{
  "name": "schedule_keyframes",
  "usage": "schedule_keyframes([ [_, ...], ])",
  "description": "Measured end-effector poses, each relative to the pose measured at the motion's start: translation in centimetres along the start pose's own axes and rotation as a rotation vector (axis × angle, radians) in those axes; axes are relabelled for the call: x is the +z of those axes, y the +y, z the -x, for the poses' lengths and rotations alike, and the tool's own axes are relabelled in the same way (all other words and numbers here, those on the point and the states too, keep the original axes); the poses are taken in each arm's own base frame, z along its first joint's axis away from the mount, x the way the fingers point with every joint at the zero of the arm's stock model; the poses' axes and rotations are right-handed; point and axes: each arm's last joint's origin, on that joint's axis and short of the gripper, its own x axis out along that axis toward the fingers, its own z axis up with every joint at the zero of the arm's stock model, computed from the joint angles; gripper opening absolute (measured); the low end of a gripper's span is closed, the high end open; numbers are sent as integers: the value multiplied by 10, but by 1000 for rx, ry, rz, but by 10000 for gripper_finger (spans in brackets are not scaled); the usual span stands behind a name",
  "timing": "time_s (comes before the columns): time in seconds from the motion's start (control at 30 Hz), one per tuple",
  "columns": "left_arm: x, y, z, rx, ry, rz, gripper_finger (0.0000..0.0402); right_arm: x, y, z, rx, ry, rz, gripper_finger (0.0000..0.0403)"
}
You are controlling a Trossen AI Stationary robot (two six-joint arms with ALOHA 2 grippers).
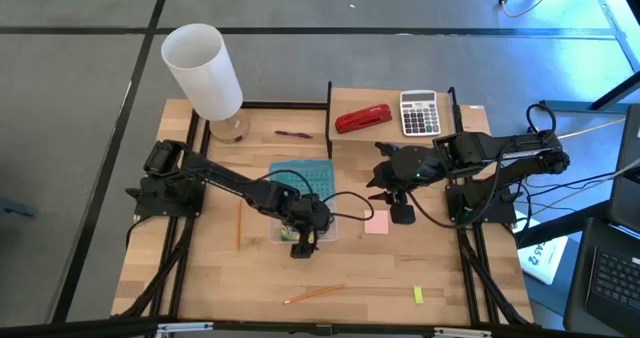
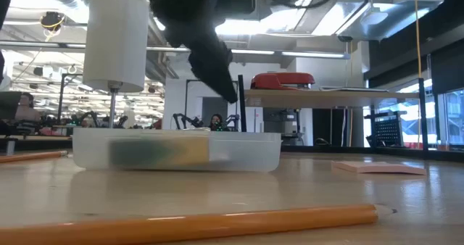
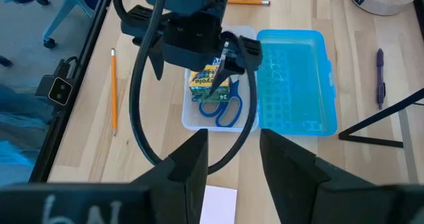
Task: Pack school essentials
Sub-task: Put the yellow crayons box into the blue supply box
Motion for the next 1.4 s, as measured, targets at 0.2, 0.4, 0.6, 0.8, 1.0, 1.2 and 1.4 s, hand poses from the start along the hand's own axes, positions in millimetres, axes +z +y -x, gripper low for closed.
schedule_keyframes([
  [0.2, -7, -3, -20, -67, 68, -2, 396, 0, 0, 0, 0, -2, 0, 139],
  [0.4, -7, -2, -20, -39, 64, 23, 396, 1, 0, 0, 0, -7, 0, 139],
  [0.6, -13, -1, -19, -23, 130, 66, 396, 1, 0, 0, 1, -7, 0, 139],
  [0.8, -16, -2, -19, -25, 156, 79, 396, 1, 0, 0, 1, -7, 0, 139],
  [1.0, -17, -2, -17, -30, 167, 82, 396, 1, 0, 0, 0, -7, 0, 139],
  [1.2, -10, -4, -9, -26, 151, 78, 396, 1, 0, 0, 0, -7, 0, 139],
  [1.4, -7, -5, -6, -29, 153, 41, 396, 2, 0, 0, 1, -15, -1, 139],
])
